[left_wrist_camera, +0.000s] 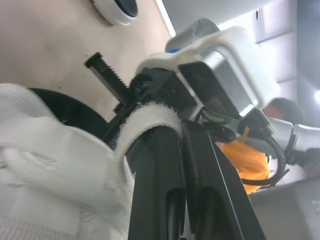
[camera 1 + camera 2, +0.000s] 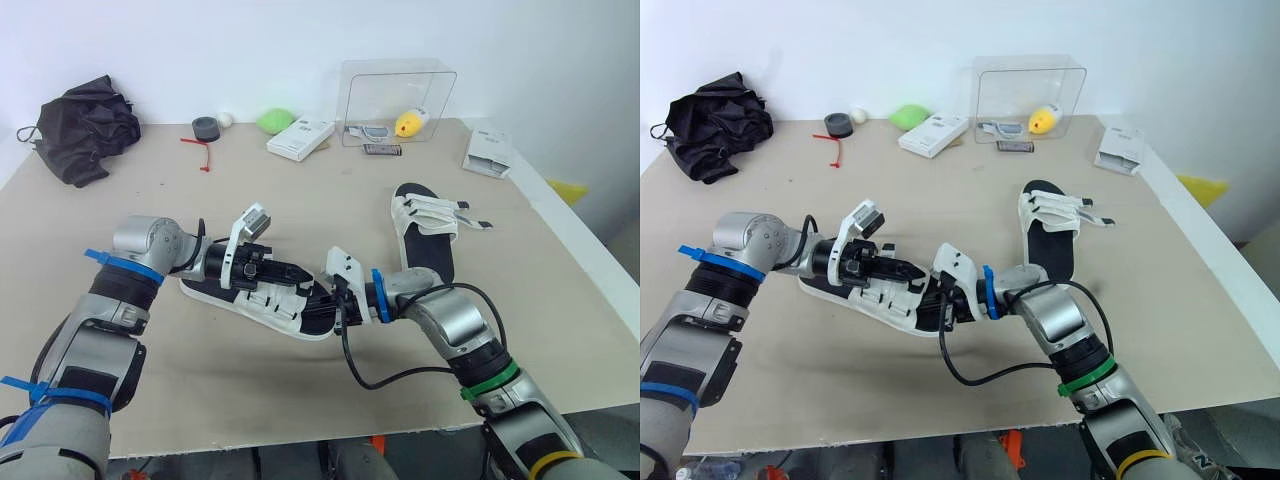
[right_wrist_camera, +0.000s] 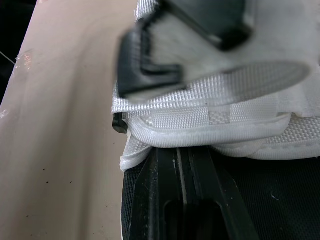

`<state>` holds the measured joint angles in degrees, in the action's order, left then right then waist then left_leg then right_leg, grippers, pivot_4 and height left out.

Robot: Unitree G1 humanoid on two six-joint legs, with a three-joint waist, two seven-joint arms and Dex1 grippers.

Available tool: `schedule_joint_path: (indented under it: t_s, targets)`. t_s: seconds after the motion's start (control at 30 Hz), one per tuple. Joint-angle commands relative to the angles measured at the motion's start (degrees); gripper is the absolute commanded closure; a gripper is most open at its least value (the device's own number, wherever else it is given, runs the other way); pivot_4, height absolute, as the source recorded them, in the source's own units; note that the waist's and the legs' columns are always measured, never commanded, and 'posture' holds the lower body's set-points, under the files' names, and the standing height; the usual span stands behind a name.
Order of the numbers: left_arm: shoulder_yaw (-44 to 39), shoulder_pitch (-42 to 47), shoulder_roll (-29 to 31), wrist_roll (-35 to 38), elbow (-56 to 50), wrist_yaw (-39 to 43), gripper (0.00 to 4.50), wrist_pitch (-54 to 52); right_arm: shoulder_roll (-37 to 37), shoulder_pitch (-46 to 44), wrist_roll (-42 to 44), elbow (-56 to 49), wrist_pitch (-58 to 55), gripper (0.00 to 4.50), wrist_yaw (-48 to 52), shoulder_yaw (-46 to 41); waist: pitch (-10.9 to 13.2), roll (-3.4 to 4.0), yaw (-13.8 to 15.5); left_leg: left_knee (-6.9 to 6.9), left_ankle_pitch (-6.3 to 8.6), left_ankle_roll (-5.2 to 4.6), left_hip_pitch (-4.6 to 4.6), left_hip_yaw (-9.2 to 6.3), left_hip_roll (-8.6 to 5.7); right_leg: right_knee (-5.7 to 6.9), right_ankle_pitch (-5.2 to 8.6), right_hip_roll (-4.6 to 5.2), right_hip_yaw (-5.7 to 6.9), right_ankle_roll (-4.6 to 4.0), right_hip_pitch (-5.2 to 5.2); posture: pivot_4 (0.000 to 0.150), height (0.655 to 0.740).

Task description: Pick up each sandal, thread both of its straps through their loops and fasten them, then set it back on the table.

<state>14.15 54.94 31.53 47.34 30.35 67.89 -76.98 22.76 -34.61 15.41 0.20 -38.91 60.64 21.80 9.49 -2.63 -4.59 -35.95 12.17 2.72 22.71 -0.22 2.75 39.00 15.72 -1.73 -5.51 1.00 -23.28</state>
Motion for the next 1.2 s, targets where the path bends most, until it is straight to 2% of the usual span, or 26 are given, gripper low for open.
schedule_joint_path:
  t_s: [0.03,0.07,0.13,0.2,0.23,0.47,0.7,0.87,0.97,1.1,1.2]
  targets:
    - [-0.2,0.5,-1.2,-5.6,3.0,-2.6,3.49,3.9,0.5,2.3,-1.6,2.4,-2.4,4.50,-0.8,2.7,0.0,0.02,0.0,-0.01,0.00,0.00,-0.01,-0.02,0.00,0.00,0.00,0.00,0.02,0.00,0.01,0.150,0.7400]
    - [-0.4,0.6,-1.9,-7.1,4.0,-3.8,3.05,4.8,0.5,2.3,-1.6,2.4,-2.4,4.50,-0.8,2.7,0.0,0.03,0.1,-0.01,0.00,0.00,-0.01,-0.03,0.00,0.00,0.00,0.00,0.03,0.00,0.03,0.150,0.7400]
    - [-0.8,1.1,-3.0,-9.9,6.3,-6.1,2.46,6.5,0.3,2.1,-1.5,2.6,-2.4,4.50,-0.8,2.7,0.0,0.03,0.1,-0.02,0.00,-0.01,-0.05,-0.04,0.00,0.00,0.00,0.00,0.03,0.00,0.08,0.150,0.7400]
    - [0.7,0.8,-3.0,-12.6,6.5,-5.5,1.63,8.6,0.3,2.1,-1.4,2.6,-2.5,4.50,-0.9,2.7,-0.1,0.03,0.1,-0.02,-0.01,-0.01,-0.04,-0.02,0.00,0.01,-0.01,-0.01,0.01,0.00,0.06,0.150,0.7400]
    - [1.2,0.7,-3.0,-13.4,6.5,-5.0,1.40,8.9,0.3,2.1,-1.5,2.6,-2.4,4.50,-0.9,2.7,-0.1,0.04,0.1,-0.01,-0.01,-0.01,-0.05,-0.03,0.00,0.01,-0.01,-0.01,0.01,0.00,0.07,0.150,0.7400]
    - [1.2,1.7,-4.2,-16.4,8.4,-4.1,1.40,10.5,0.3,2.1,-1.3,2.8,-2.5,4.50,-1.2,2.6,-0.2,0.23,0.1,-0.02,-0.05,-0.07,-0.21,-0.06,-0.05,0.02,-0.03,-0.04,-0.05,0.01,0.22,0.150,0.7400]
    - [-4.0,6.9,-6.8,-17.7,14.0,-6.4,1.40,12.2,0.4,2.1,-1.2,2.8,-2.6,4.50,-1.1,2.5,-0.2,0.23,0.1,-0.06,-0.05,-0.08,-0.19,-0.08,-0.09,0.02,-0.04,-0.03,-0.04,0.03,0.25,0.150,0.7400]
    - [-11.4,12.1,-8.5,-17.5,18.7,-10.5,1.40,14.7,0.4,2.1,-1.3,2.7,-2.7,4.50,-1.1,2.4,-0.2,0.21,-0.1,-0.03,-0.05,-0.08,-0.02,-0.09,-0.08,0.01,-0.03,-0.06,-0.06,0.05,0.08,0.150,0.7400]
    - [-18.4,15.5,-8.9,-14.0,19.2,-11.6,1.40,14.4,0.5,2.2,-1.3,2.5,-2.7,4.50,-1.2,2.3,-0.2,0.20,-0.1,-0.03,-0.04,-0.08,0.26,-0.15,-0.04,0.01,-0.02,-0.11,-0.03,0.05,-0.16,0.150,0.7400]
    - [-21.4,13.1,-4.0,-8.4,5.0,-2.2,1.40,12.8,0.9,1.3,-1.1,2.2,-3.4,4.50,-2.1,0.4,-0.1,0.24,-0.3,0.00,-0.04,-0.07,0.31,-0.15,-0.03,0.01,-0.02,-0.09,-0.02,0.06,-0.19,0.150,0.7400]
    - [-19.6,5.9,0.5,-7.0,-7.2,4.0,1.40,14.8,1.9,0.5,-1.0,-0.1,-5.6,4.50,-3.6,-1.1,-0.1,0.38,-0.4,0.02,-0.02,-0.03,0.26,-0.10,-0.02,0.01,0.00,-0.06,-0.08,0.08,-0.18,0.150,0.7400]
